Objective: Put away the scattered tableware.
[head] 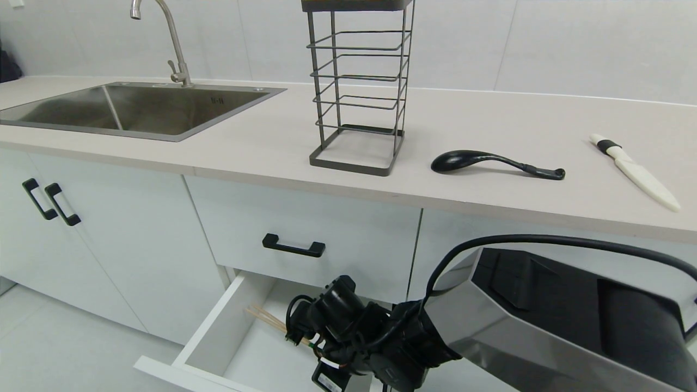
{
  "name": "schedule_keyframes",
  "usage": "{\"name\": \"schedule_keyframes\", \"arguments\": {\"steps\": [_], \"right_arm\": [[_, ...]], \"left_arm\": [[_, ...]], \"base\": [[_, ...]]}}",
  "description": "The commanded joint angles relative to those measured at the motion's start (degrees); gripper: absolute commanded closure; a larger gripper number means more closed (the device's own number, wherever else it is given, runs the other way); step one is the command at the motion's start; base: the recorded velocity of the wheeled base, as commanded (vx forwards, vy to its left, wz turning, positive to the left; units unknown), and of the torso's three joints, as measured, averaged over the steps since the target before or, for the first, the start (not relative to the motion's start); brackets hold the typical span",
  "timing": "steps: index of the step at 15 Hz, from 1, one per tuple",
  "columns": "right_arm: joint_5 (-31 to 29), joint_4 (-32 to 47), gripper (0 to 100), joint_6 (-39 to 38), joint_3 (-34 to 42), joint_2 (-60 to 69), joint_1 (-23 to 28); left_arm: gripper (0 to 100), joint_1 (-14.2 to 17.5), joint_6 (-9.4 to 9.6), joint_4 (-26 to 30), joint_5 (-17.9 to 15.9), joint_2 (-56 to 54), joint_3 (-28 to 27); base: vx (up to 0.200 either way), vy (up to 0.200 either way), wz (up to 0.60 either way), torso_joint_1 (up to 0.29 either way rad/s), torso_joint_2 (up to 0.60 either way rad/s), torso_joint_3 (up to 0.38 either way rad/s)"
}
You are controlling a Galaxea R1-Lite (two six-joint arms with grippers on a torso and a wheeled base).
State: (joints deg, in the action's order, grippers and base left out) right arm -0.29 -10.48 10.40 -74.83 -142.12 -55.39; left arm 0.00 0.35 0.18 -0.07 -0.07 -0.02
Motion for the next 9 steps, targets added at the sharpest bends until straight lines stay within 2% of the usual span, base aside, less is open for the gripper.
{"name": "schedule_keyframes", "arguments": {"steps": [1, 9], "right_arm": [[0.12, -0.06, 100, 0.06, -0.14, -0.62, -0.42], [0.12, 0.11, 100, 0.85, -1.02, -2.20, -0.86]], "left_arm": [[0, 0.00, 0.00, -0.01, -0.01, 0.07, 0.02], [0, 0.00, 0.00, -0.01, -0.01, 0.07, 0.02]], "base": [[0.000, 0.000, 0.00, 0.000, 0.00, 0.000], [0.000, 0.000, 0.00, 0.000, 0.00, 0.000]]}}
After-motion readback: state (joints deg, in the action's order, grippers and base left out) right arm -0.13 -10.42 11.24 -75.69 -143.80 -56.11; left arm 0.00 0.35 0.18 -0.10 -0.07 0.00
